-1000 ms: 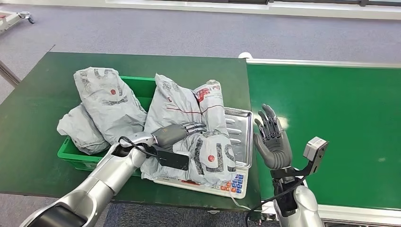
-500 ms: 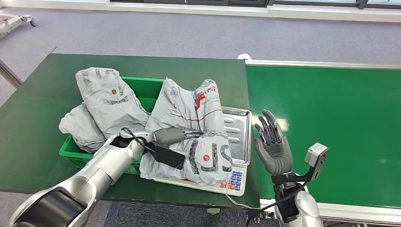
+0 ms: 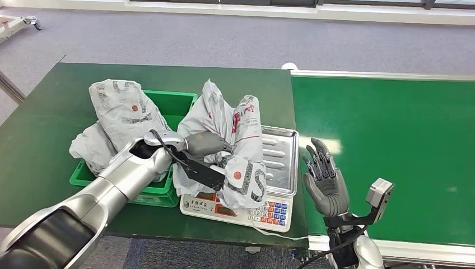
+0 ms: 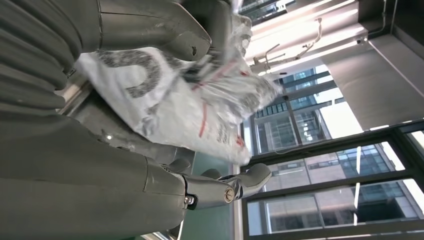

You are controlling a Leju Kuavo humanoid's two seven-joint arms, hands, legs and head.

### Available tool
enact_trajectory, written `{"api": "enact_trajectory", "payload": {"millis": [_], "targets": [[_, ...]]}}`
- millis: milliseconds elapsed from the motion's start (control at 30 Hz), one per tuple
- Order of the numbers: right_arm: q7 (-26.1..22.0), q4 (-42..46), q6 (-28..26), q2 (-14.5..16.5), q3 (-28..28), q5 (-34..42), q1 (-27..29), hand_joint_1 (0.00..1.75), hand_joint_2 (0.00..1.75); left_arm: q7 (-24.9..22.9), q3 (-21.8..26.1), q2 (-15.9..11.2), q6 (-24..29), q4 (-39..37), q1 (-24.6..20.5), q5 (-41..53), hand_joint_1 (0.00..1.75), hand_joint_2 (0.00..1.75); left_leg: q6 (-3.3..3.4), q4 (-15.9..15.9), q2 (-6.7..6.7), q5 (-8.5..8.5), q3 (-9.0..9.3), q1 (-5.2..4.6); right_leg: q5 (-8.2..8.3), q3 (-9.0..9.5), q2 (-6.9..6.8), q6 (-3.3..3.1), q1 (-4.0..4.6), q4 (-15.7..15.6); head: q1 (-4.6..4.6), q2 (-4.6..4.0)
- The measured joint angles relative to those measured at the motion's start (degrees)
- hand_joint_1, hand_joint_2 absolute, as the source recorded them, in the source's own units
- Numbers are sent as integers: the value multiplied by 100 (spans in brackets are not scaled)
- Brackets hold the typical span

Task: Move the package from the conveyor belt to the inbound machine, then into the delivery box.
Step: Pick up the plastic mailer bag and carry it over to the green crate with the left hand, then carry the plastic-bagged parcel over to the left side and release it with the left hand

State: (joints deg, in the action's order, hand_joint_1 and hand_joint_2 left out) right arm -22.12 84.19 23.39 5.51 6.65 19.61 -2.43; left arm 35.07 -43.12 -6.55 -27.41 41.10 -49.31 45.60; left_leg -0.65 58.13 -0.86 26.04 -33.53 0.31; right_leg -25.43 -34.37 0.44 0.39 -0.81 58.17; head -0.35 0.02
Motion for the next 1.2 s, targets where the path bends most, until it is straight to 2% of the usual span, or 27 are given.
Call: {"api": "enact_trajectory", "payload": {"millis": [100, 267, 400, 567, 700, 833, 933, 1033, 1133, 1200], "targets": [[-1, -2, 53, 1, -1, 16, 16, 0, 175, -360, -110, -220, -92, 1031, -83, -270, 175, 175, 2, 1, -1, -10, -27, 0, 10, -24, 0, 0, 0, 1, 1, 0], [-15, -2, 66, -1, -2, 27, 38, 0, 175, -674, -250, -651, -98, 2451, -196, -424, 175, 175, -1, 0, 4, -7, -36, 0, 9, -41, 10, -2, 0, 1, 1, 0], [-19, -2, 73, -1, -8, 28, 51, 0, 175, -748, -305, -873, -95, 3046, -240, -435, 175, 175, -2, -1, 3, -5, -42, 0, 6, -45, 9, -3, 2, 1, -1, 0], [-19, 6, 103, 2, -25, 34, 79, 0, 175, -944, -403, -1038, 115, 3336, -268, -329, 175, 175, -2, -1, 5, -5, -43, 0, 6, -46, 9, -3, 0, 1, 1, 0], [-23, 91, 134, 11, -43, 20, 196, 0, 175, -1183, -404, -1286, 623, 3324, -261, -2, 175, 175, -2, -1, 7, -5, -45, 0, 6, -46, 11, -4, 0, 1, 1, 0], [-37, 184, 148, 19, -120, 5, 319, 0, 175, -1200, -237, -1644, 969, 2992, -184, 138, 175, 175, -3, -4, 14, -5, -45, 0, 5, -49, 14, -6, 5, 2, 1, 0], [-44, 246, 160, 43, -188, -8, 405, 0, 175, -1156, 37, -1953, 1194, 2411, -94, 181, 175, 175, -8, -8, 31, -4, -42, 1, 5, -54, 32, -9, 9, 4, 0, 0], [-51, 283, 172, 61, -269, -54, 489, 0, 175, -1207, 394, -2227, 1668, 1701, 66, 535, 175, 175, -12, -10, 52, -4, -40, 1, 7, -64, 57, -14, 10, 5, -1, 0], [-65, 316, 172, 63, -311, -99, 553, 0, 175, -1298, 636, -2373, 2106, 1108, 236, 984, 175, 175, -14, -10, 51, -5, -43, 1, 6, -69, 59, -17, 10, 5, -1, 0], [-70, 329, 172, 68, -318, -107, 569, 0, 175, -1308, 728, -2407, 2194, 854, 306, 1091, 175, 175, -14, -10, 46, -5, -48, 2, 6, -70, 56, -17, 9, 5, -1, 0]]}}
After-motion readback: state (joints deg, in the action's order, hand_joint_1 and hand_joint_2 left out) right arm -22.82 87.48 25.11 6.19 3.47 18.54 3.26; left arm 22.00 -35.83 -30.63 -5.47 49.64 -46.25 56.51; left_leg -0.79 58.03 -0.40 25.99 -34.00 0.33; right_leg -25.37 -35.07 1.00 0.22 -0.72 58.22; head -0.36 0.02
